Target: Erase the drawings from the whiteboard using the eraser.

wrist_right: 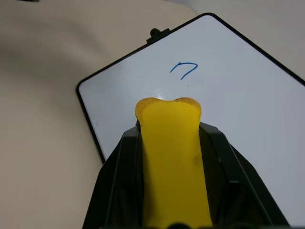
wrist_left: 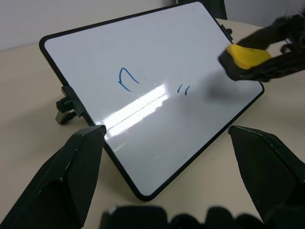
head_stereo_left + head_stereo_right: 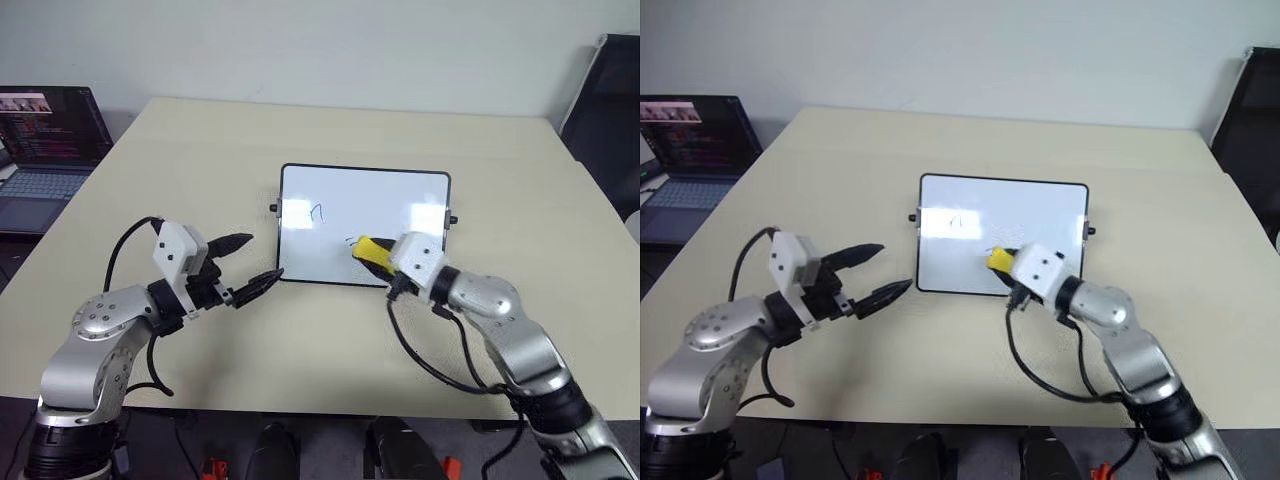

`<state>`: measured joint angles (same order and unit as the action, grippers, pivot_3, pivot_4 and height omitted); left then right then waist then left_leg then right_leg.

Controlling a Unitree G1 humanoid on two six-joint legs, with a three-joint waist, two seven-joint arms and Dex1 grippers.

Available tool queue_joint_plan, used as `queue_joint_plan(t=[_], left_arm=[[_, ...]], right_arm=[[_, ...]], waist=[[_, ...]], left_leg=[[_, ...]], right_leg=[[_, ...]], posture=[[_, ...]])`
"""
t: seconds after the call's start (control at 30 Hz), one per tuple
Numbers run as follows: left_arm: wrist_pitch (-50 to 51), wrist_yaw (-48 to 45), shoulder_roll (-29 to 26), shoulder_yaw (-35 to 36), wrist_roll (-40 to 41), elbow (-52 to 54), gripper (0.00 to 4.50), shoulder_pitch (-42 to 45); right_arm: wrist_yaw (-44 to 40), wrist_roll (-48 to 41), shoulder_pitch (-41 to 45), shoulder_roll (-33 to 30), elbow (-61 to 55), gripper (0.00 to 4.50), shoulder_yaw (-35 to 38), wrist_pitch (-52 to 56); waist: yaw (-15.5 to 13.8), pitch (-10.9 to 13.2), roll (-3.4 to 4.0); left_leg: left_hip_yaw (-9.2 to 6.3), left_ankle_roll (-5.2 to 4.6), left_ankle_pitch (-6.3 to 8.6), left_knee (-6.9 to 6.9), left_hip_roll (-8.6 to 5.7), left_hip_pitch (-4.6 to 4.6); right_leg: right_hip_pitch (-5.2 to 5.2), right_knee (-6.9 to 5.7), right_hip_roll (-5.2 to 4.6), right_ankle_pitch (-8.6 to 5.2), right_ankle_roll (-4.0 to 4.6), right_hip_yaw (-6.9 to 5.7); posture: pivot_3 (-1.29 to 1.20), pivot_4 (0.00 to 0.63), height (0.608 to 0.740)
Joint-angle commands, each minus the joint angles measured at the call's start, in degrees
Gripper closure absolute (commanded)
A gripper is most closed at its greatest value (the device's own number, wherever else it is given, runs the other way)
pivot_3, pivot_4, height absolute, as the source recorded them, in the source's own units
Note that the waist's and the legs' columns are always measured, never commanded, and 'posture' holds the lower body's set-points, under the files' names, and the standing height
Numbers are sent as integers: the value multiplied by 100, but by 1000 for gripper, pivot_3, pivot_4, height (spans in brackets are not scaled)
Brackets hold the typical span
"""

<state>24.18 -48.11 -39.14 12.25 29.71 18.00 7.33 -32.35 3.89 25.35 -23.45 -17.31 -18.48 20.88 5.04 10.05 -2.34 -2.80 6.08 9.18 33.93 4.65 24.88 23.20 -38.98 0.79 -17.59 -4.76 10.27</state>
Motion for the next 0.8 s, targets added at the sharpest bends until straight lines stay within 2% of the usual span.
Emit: queue_joint_plan(t=[0.03, 0.17, 0.27, 0.47, 0.67, 0.8], left_arm=[[-180, -263, -153, -88, -43, -73, 0, 196], [-404, -534, -210, -203, -184, -404, 0, 298], [-513, -615, -159, -239, -224, -474, 0, 276], [-790, -743, -108, -226, -282, -671, 0, 161], [-1057, -854, -59, -227, -311, -845, 0, 50], [-1157, -888, -51, -228, -299, -890, 0, 9]], right_arm=[[234, 444, 577, 280, 481, 3263, -257, -219], [424, 872, 1122, 506, 1381, 3263, -480, -342], [352, 1113, 1136, 402, 1806, 3263, -599, -226], [-200, 1195, 823, 49, 1640, 3263, -664, 86], [437, 1461, 1097, 78, 1911, 3263, -275, 18], [-132, 1392, 910, -40, 1676, 3263, -589, 156]], waist=[[-2, 0, 0], [-5, 0, 0], [-31, 0, 0], [-35, 0, 1], [-25, 0, 0], [-28, -2, -2]], left_leg=[[0, 0, 0, -1, 0, 1], [0, 0, 0, -5, 0, 2], [-2, 1, 1, -6, 1, 3], [-7, 0, 1, -5, 2, 0], [-7, -5, -13, 14, 0, -4], [-7, -11, -22, 15, 0, -9]], right_leg=[[0, 0, 0, 0, 0, 0], [0, 1, 0, 8, -14, -5], [0, 1, -1, 12, -19, -8], [-4, -4, 0, 8, -17, -14], [-7, -6, -1, 21, 4, -10], [-3, -5, -2, 30, 4, -10]], posture=[[0, 150, 740], [0, 150, 740], [0, 150, 740], [0, 150, 740], [0, 150, 740], [0, 150, 740]])
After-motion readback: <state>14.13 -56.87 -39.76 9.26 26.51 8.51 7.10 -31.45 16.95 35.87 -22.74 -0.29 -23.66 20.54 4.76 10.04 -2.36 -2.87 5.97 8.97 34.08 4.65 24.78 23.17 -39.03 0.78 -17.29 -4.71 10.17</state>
